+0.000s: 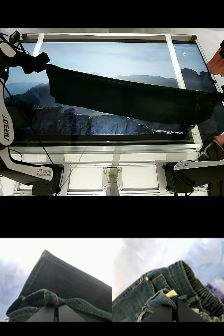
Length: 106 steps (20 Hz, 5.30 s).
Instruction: Fold the clothes and pants, and hang the long-sleeved shirts on hangers.
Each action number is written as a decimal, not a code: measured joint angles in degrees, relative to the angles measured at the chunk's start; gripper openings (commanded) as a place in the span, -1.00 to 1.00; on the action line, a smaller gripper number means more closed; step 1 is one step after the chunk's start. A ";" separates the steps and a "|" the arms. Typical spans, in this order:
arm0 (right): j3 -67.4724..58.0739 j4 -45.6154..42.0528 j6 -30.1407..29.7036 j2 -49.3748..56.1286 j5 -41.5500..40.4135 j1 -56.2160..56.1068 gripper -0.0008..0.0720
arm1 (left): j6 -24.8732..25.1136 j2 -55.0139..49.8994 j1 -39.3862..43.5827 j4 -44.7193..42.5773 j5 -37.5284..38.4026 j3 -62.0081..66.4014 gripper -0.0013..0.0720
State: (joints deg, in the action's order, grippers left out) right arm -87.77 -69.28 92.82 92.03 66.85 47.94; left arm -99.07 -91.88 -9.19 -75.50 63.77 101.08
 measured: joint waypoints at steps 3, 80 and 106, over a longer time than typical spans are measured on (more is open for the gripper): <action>0.00 0.09 0.42 0.15 -1.64 -0.11 -0.87 | -0.74 -0.50 0.04 0.09 -0.37 0.31 -0.90; 15.41 5.42 -27.34 -21.18 17.46 -7.48 -0.04 | 18.21 -14.23 -9.16 1.01 23.50 0.22 -0.90; 15.41 11.87 -27.28 -21.18 19.19 -16.13 -0.04 | 24.81 -3.08 29.68 4.02 13.99 9.70 -0.90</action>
State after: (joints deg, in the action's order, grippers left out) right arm -72.36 -57.41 65.54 70.85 86.04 31.81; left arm -74.26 -94.96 20.49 -71.48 77.76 110.78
